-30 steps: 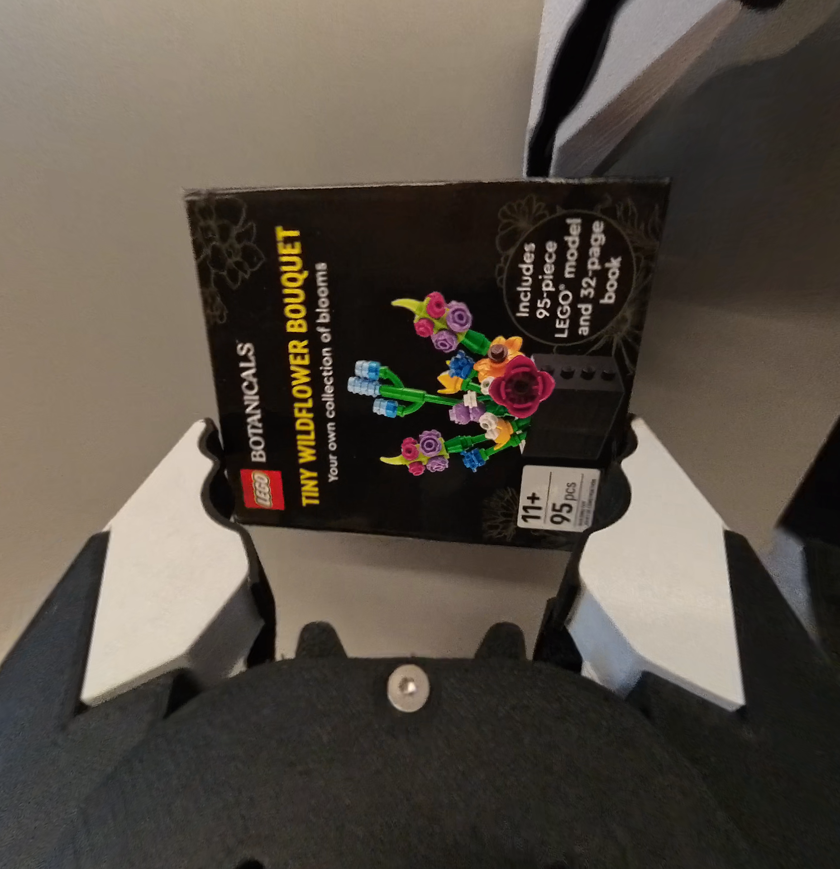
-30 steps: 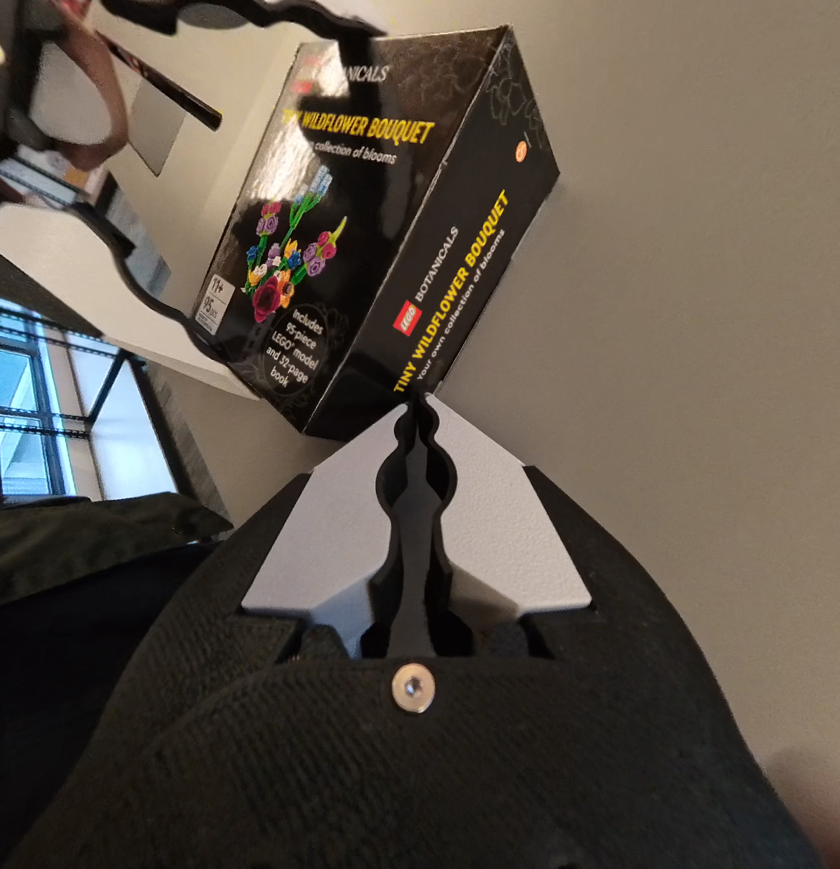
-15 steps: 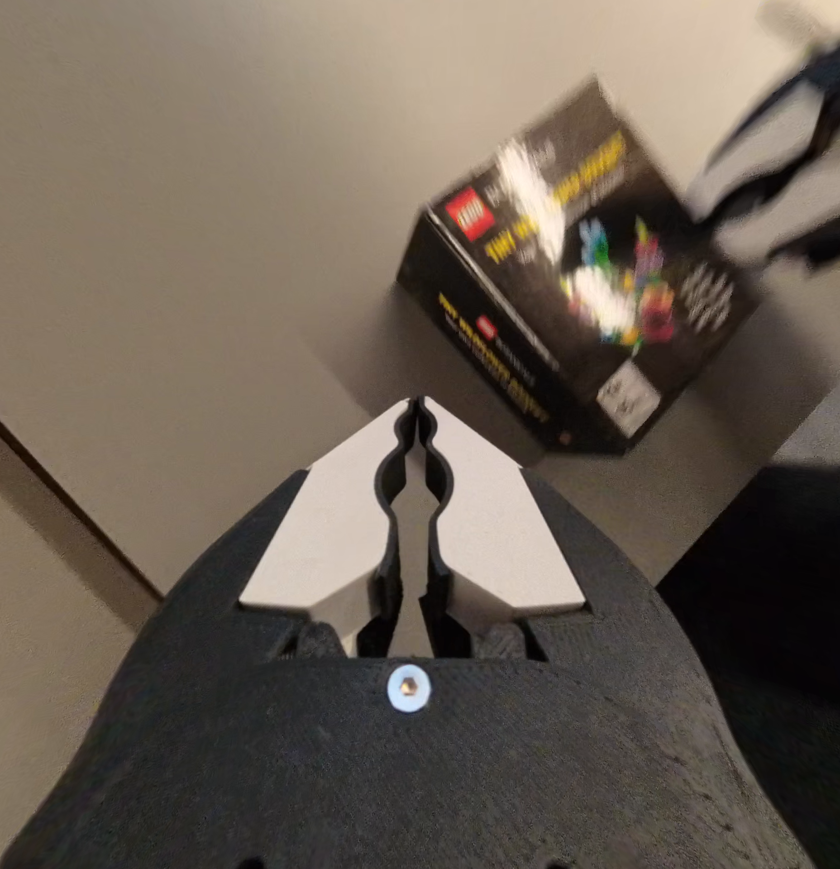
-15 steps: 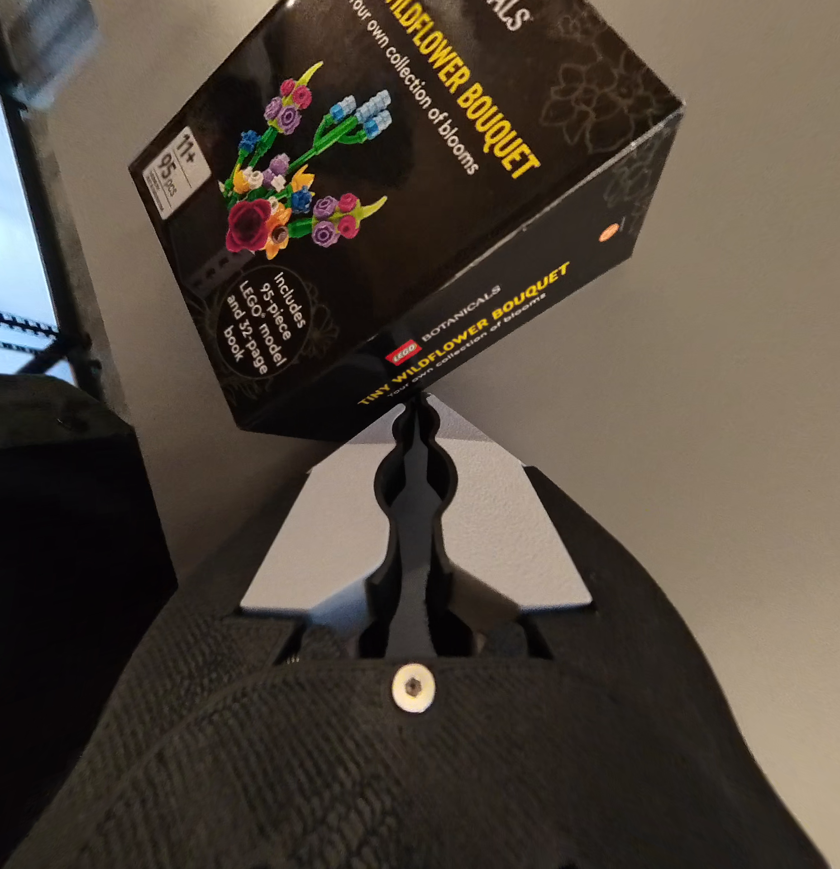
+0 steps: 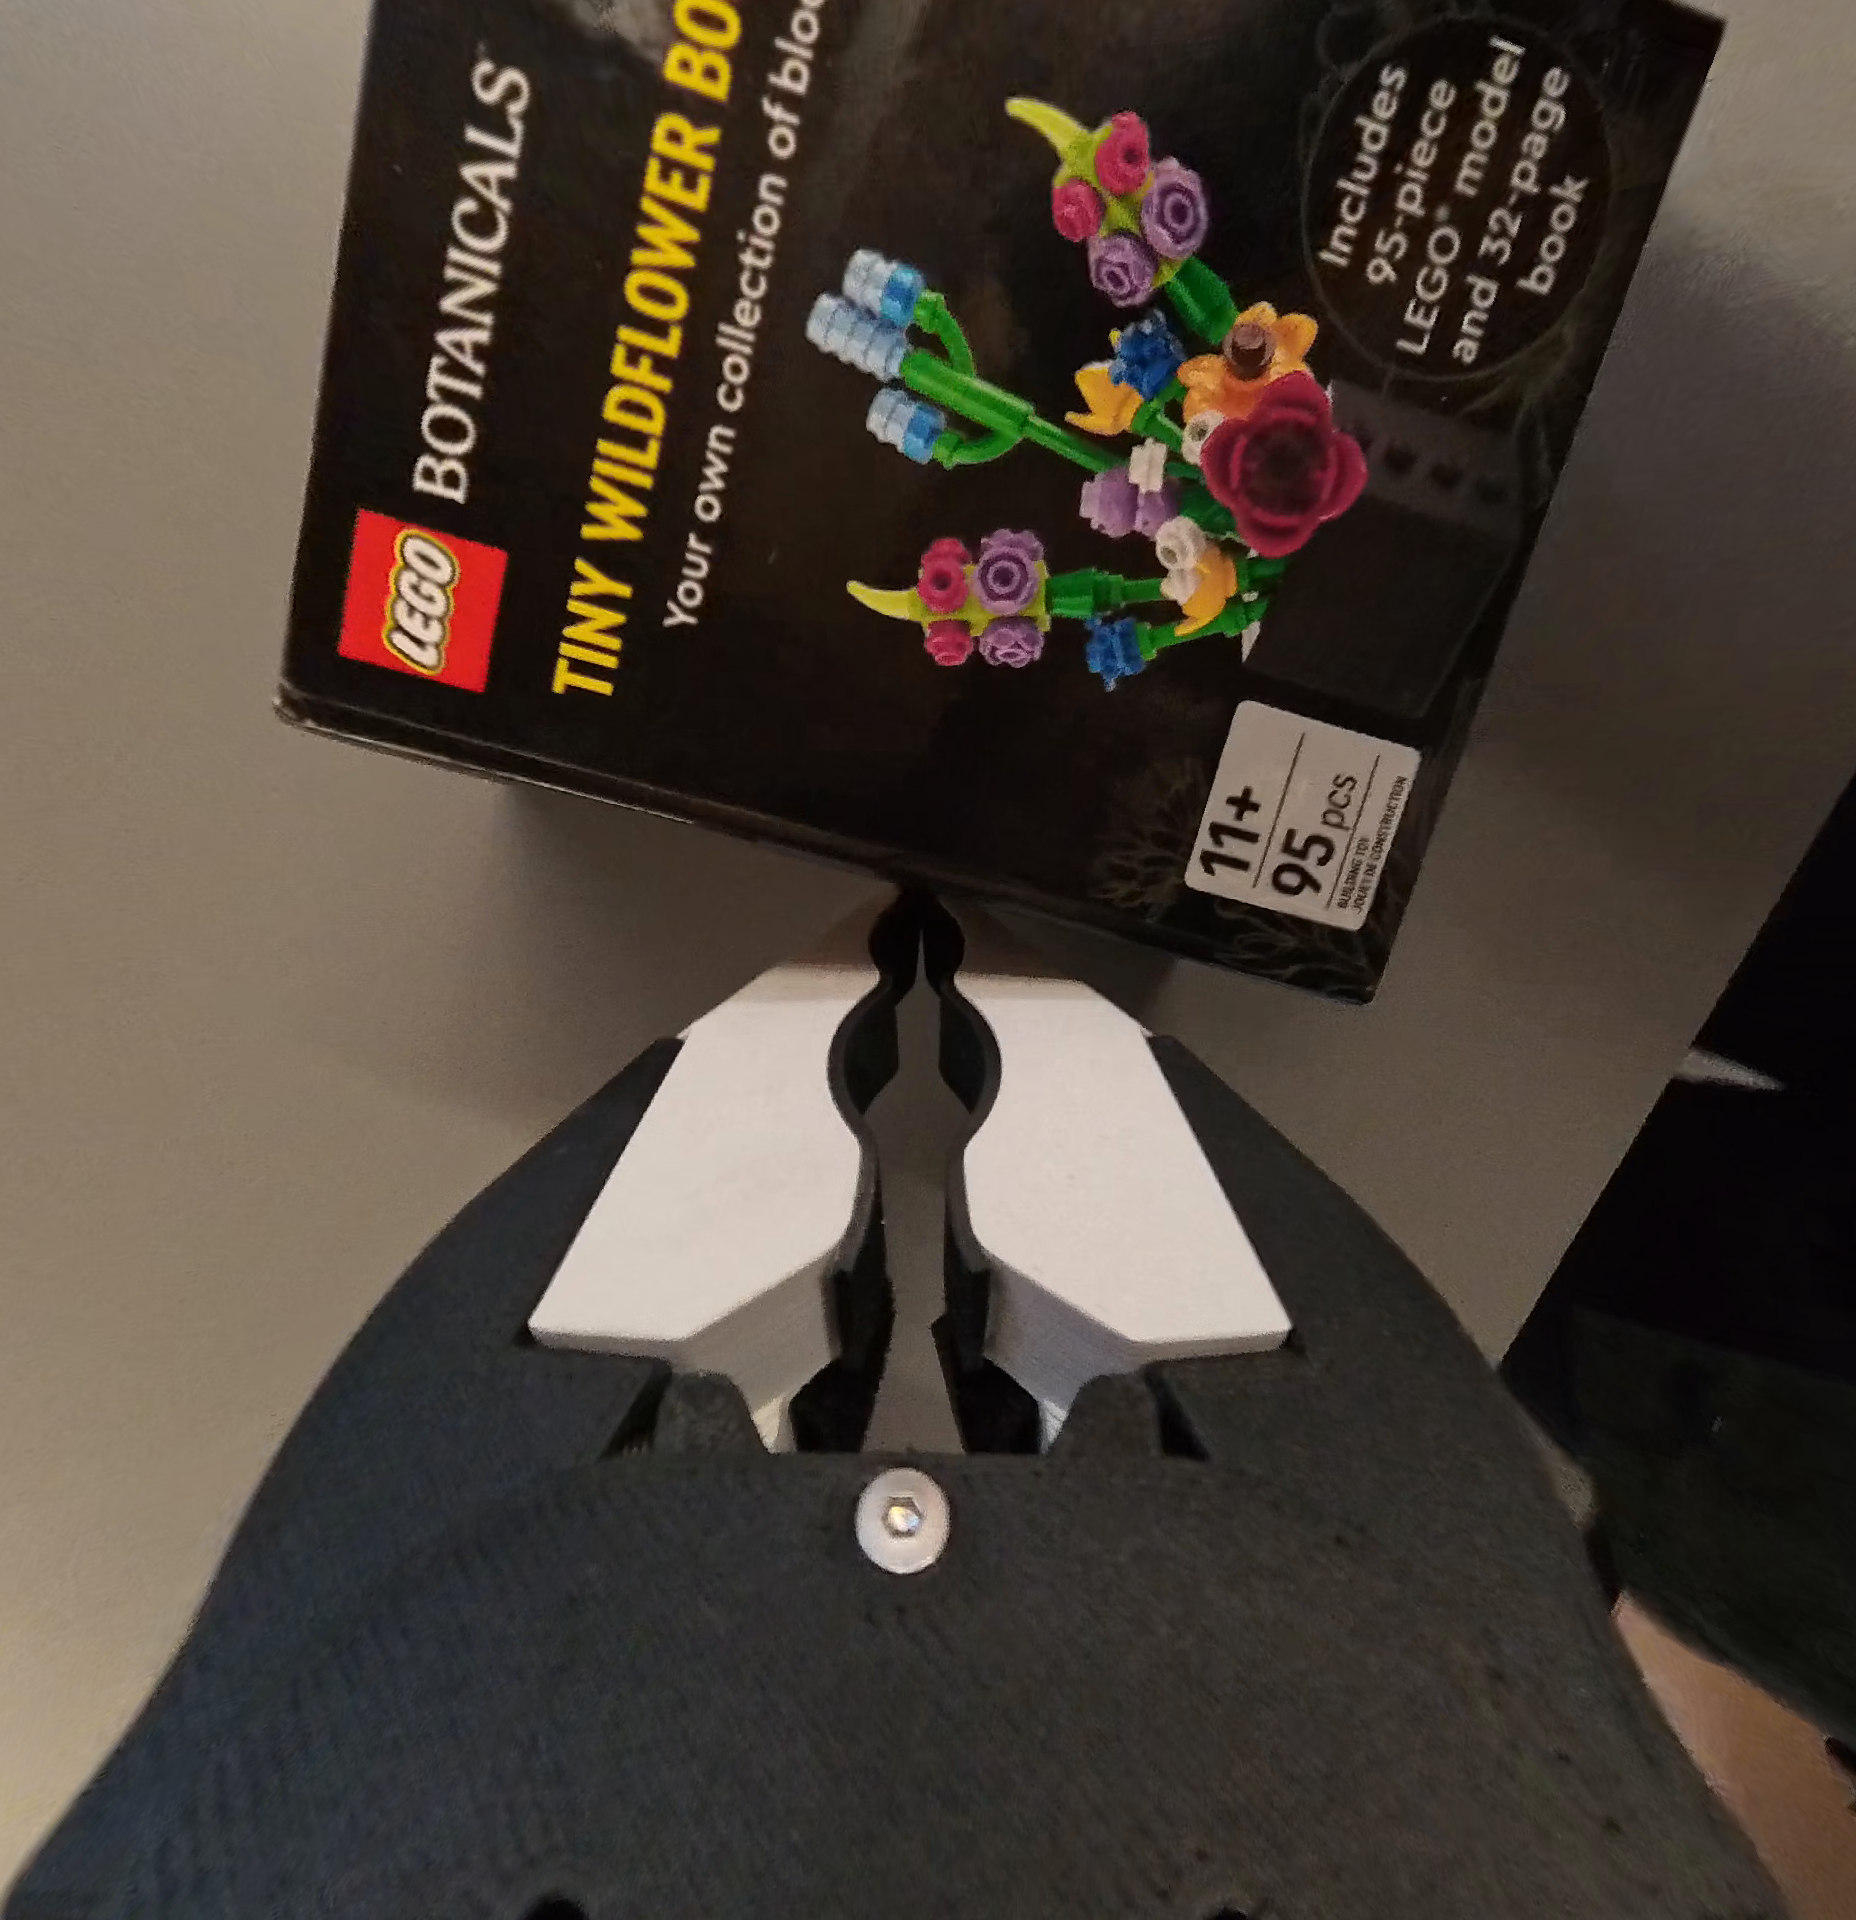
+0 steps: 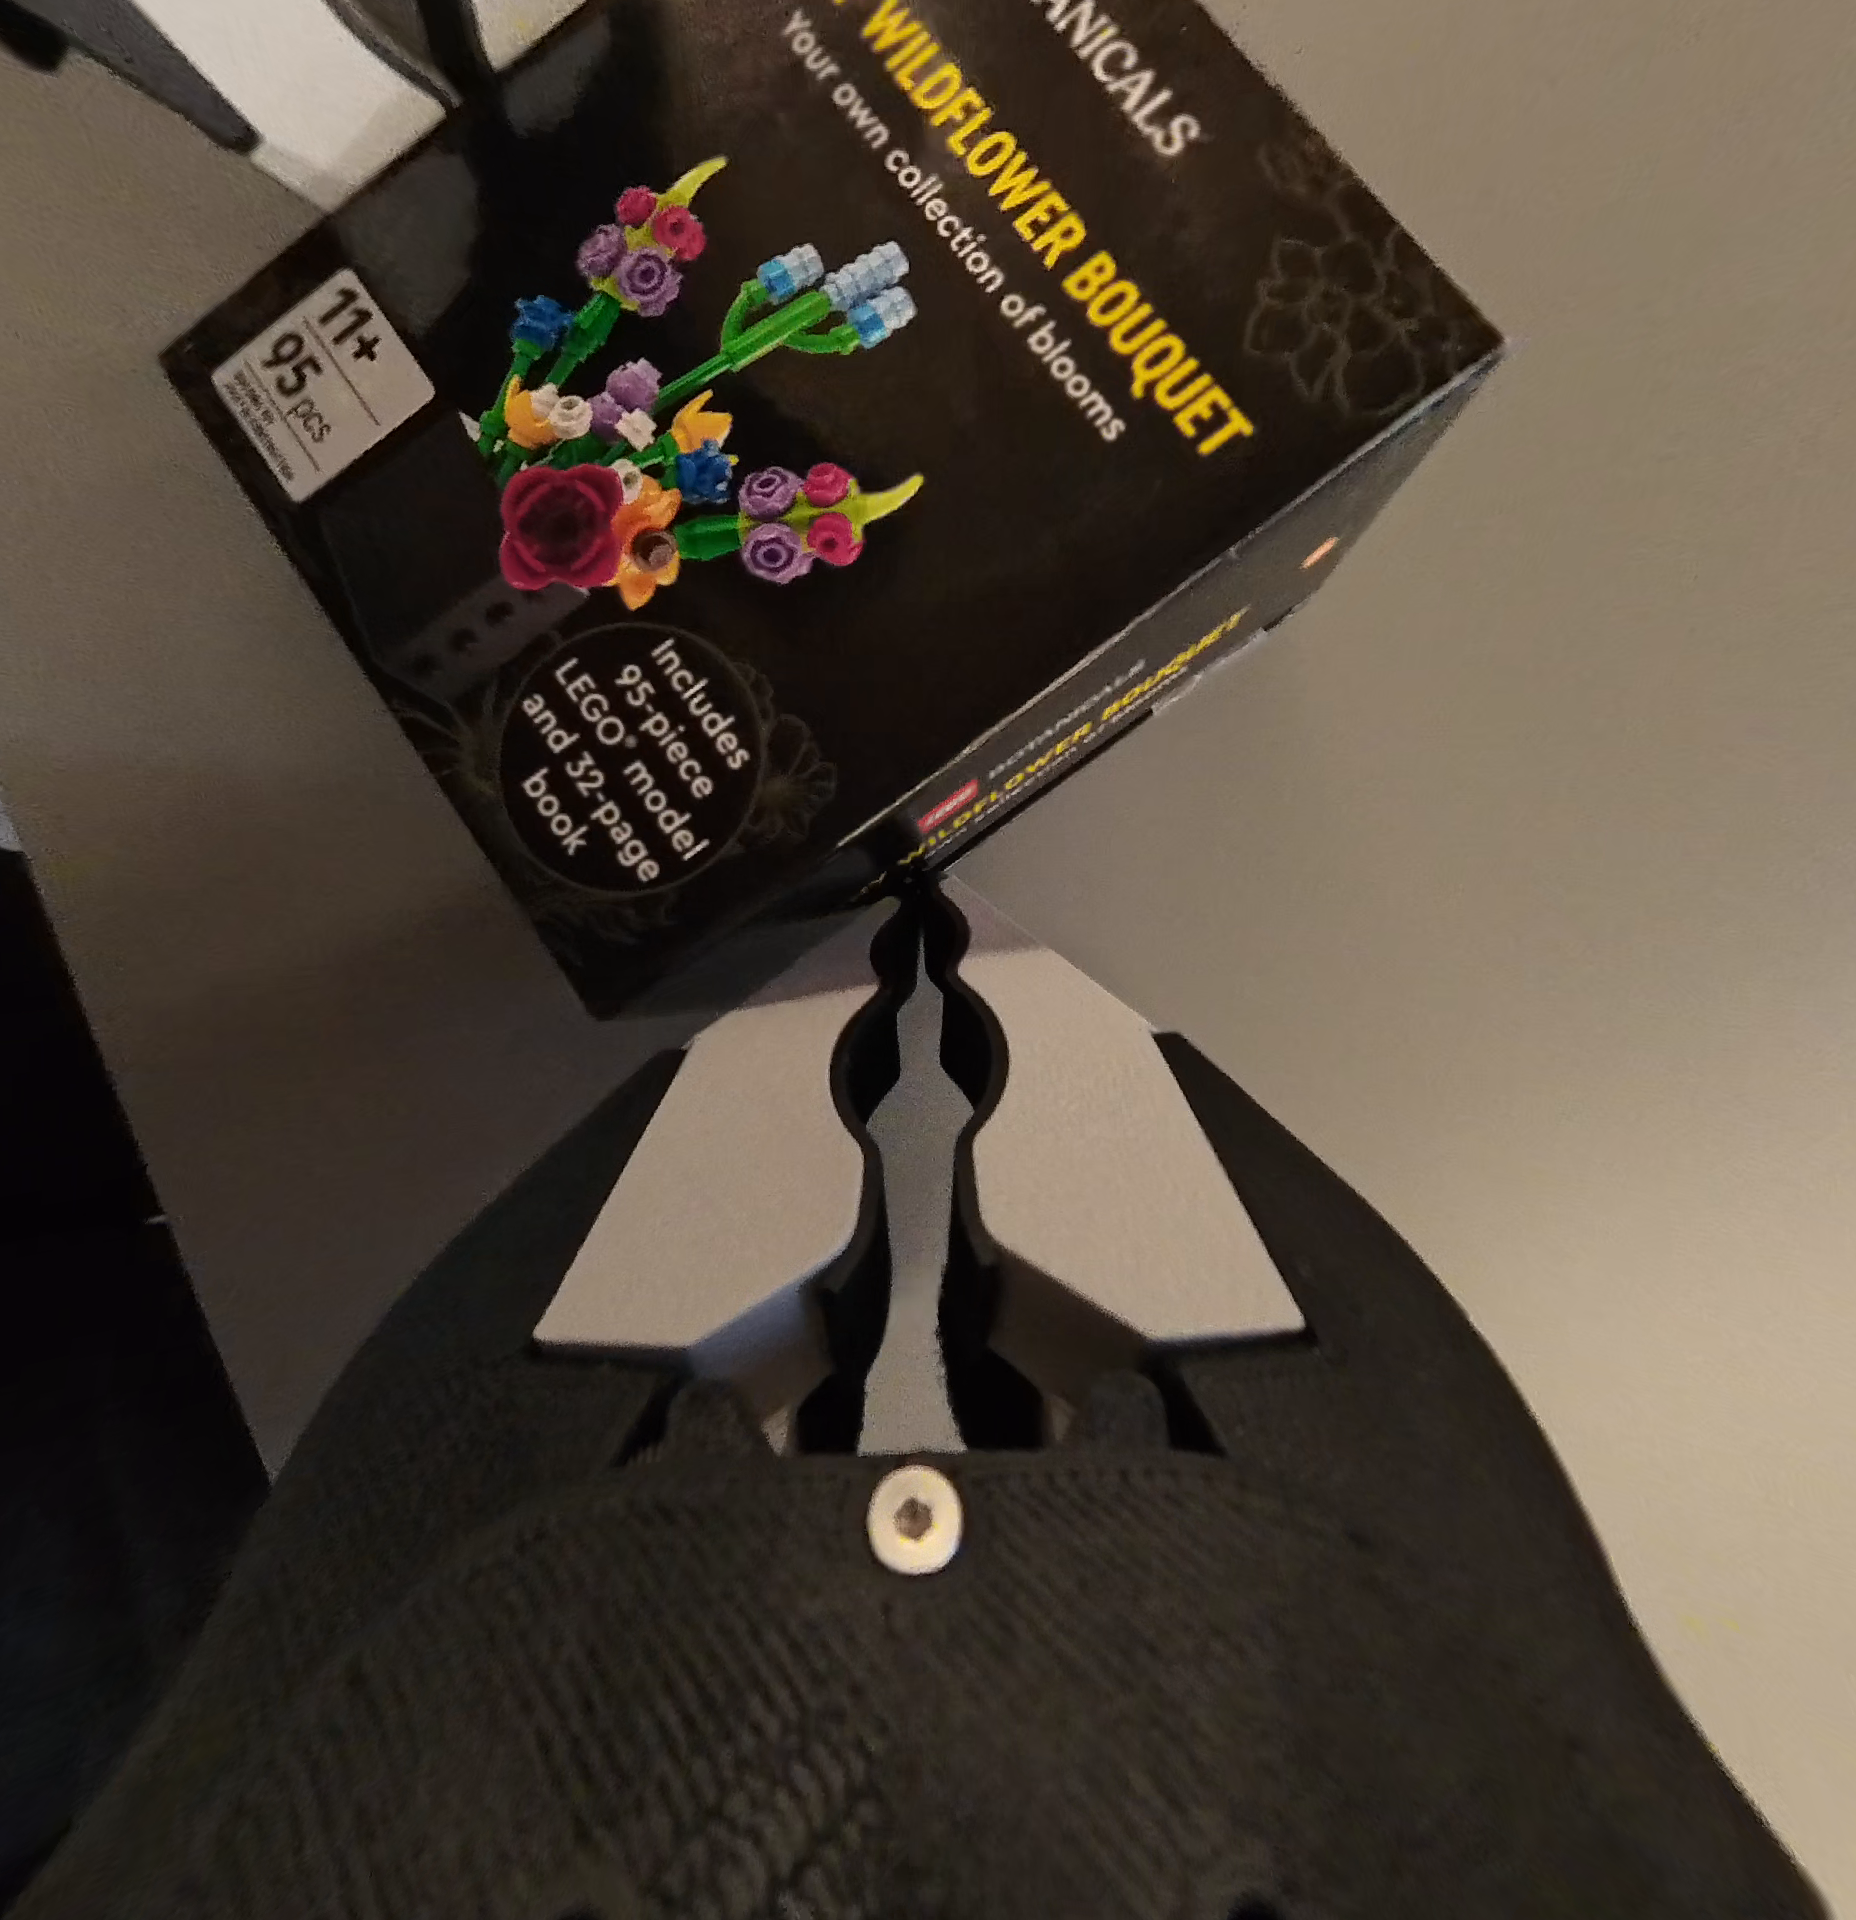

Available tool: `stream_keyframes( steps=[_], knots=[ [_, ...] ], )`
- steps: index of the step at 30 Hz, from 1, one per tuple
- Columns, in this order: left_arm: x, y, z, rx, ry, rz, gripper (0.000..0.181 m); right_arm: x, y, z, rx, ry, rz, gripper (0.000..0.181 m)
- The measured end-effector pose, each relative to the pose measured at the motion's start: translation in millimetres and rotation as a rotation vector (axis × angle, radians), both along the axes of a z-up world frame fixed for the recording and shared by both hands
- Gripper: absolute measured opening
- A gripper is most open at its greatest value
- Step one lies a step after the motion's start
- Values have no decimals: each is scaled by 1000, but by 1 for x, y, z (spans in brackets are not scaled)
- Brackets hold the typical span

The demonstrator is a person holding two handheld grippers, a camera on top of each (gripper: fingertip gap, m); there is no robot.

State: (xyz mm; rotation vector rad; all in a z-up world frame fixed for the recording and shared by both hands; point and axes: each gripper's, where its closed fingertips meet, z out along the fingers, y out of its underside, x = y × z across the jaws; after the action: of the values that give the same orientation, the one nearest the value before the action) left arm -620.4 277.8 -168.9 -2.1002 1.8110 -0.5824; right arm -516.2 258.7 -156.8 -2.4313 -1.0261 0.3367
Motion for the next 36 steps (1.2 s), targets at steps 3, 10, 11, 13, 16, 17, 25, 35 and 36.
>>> stream_keyframes(
  steps=[3, 10, 11, 13, 16, 17, 25, 35, 36],
  knots=[
    [19, -2, 0, -19, -61, 82, 0, 18, -1, 13, 13, -51, -38, 0],
    [47, -6, 0, -68, -95, 181, 0, 42, -12, 29, 30, -108, -70, 0],
    [48, -7, 0, -65, -90, 177, 0, 42, -14, 29, 28, -102, -83, 0],
    [48, -8, 0, -67, -78, 179, 0, 42, -17, 25, 5, -70, -109, 0],
    [48, -8, 0, -111, -71, 185, 0, 41, -16, 26, 8, -16, -154, 0],
    [48, -10, 0, -128, -74, 181, 0, 42, -15, 29, 15, 7, -173, 0],
    [52, -14, 0, -211, -100, 206, 0, 53, 0, 21, -114, 266, -444, 0],
    [35, 0, 6, -271, -77, 379, 0, 41, 6, 11, -166, 406, -545, 0],
    [31, 5, 15, -286, -123, 419, 0, 38, 5, 8, -179, 416, -541, 0]
  ],
)
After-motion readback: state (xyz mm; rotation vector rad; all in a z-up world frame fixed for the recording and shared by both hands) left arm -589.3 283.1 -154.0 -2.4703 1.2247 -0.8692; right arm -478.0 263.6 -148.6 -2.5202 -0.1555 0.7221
